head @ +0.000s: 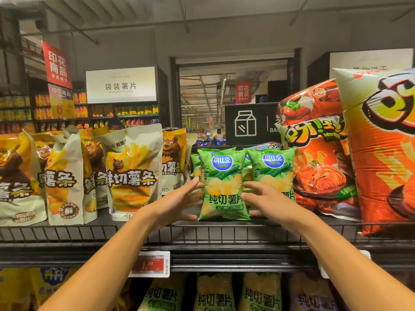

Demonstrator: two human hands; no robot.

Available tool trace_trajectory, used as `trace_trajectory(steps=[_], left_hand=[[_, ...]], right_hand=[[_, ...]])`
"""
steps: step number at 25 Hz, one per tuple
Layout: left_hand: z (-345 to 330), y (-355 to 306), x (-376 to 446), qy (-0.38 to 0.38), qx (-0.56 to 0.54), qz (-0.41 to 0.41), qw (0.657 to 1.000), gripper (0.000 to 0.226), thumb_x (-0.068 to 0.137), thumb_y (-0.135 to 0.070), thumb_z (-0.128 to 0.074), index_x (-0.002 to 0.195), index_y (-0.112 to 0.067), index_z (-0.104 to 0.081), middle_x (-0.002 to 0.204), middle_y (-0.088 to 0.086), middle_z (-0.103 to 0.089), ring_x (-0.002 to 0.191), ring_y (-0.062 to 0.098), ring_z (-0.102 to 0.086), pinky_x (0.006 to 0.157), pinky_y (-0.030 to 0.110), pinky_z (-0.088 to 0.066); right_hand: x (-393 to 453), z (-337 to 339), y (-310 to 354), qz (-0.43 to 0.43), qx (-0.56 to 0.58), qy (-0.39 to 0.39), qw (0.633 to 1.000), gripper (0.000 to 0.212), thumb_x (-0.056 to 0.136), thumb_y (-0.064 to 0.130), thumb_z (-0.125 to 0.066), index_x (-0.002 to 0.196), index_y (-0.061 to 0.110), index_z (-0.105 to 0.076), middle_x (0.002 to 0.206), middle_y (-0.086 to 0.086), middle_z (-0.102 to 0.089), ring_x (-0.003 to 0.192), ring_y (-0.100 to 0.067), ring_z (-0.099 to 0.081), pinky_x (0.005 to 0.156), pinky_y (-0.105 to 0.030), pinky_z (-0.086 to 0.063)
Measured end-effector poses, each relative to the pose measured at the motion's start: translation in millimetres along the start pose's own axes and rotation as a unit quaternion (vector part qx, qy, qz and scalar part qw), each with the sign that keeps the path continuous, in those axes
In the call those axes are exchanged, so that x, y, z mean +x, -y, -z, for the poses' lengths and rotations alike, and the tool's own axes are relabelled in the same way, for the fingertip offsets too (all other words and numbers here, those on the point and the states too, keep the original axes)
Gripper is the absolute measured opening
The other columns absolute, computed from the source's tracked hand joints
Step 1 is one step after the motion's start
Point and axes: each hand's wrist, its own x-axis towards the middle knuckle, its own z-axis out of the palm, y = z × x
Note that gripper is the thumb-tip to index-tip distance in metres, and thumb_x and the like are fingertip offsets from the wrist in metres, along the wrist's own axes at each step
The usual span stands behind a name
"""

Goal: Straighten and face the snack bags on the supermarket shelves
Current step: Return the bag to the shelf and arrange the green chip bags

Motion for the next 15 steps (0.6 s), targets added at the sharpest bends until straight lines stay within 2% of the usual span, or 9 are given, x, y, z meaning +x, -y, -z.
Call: trace_trajectory(steps=[2, 4, 6, 8, 11, 15], left_hand=[[0, 0, 0, -0.008, 0.001, -0.006, 1.0, 0.09, 0.058, -0.082, -0.06, 0.135, -0.037, -0.045, 0.125, -0.016, -0.059, 0.121, 0.0, -0.054, 0.092, 0.036, -0.052], [0, 1, -1, -0.024, 0.008, -0.018, 1.0, 0.085, 0.06, -0.082, -0.06, 0.131, -0.036, -0.048, 0.127, -0.014, -0.059, 0.122, 0.001, -0.054, 0.093, 0.036, -0.052], [-2, 2, -2, -0.063, 0.02, -0.049, 0.997, 0.072, 0.072, -0.078, -0.057, 0.128, -0.034, -0.051, 0.131, -0.011, -0.059, 0.122, 0.003, -0.055, 0.093, 0.035, -0.052], [-5, 1, -4, -0.114, 0.042, -0.08, 0.989, 0.054, 0.082, -0.069, -0.053, 0.122, -0.033, -0.056, 0.13, -0.008, -0.061, 0.12, 0.005, -0.058, 0.09, 0.034, -0.054], [-10, -1, -6, -0.176, 0.065, -0.105, 0.977, 0.03, 0.098, -0.05, -0.049, 0.116, -0.029, -0.061, 0.123, -0.003, -0.066, 0.117, 0.012, -0.061, 0.094, 0.041, -0.055], [-12, -10, -4, -0.244, 0.029, -0.103, 0.964, 0.016, 0.102, -0.031, -0.047, 0.101, -0.024, -0.062, 0.11, 0.004, -0.067, 0.1, 0.015, -0.064, 0.093, 0.043, -0.053]], right_hand=[[0, 1, 0, 0.015, -0.009, -0.016, 1.0, 0.052, 0.099, 0.027, -0.06, 0.147, 0.023, -0.044, 0.136, -0.002, -0.055, 0.107, -0.006, -0.061, 0.087, -0.027, -0.057], [-2, 2, 1, 0.038, -0.019, -0.048, 0.998, 0.049, 0.098, 0.027, -0.061, 0.144, 0.024, -0.047, 0.133, 0.001, -0.056, 0.101, -0.006, -0.063, 0.09, -0.035, -0.058], [-4, 1, 1, 0.074, -0.032, -0.083, 0.993, 0.043, 0.097, 0.024, -0.061, 0.138, 0.022, -0.052, 0.133, 0.003, -0.057, 0.107, -0.01, -0.063, 0.094, -0.044, -0.057], [-6, 1, 5, 0.106, -0.034, -0.103, 0.988, 0.035, 0.096, 0.02, -0.06, 0.13, 0.023, -0.056, 0.131, 0.003, -0.058, 0.11, -0.016, -0.063, 0.092, -0.046, -0.058], [-9, 2, 9, 0.122, -0.021, -0.097, 0.988, 0.027, 0.095, 0.016, -0.06, 0.12, 0.026, -0.058, 0.123, 0.004, -0.06, 0.104, -0.022, -0.065, 0.089, -0.05, -0.058], [-3, 9, 24, 0.136, -0.018, -0.078, 0.987, 0.027, 0.096, 0.014, -0.06, 0.12, 0.026, -0.059, 0.113, 0.009, -0.062, 0.106, -0.018, -0.063, 0.093, -0.049, -0.057]])
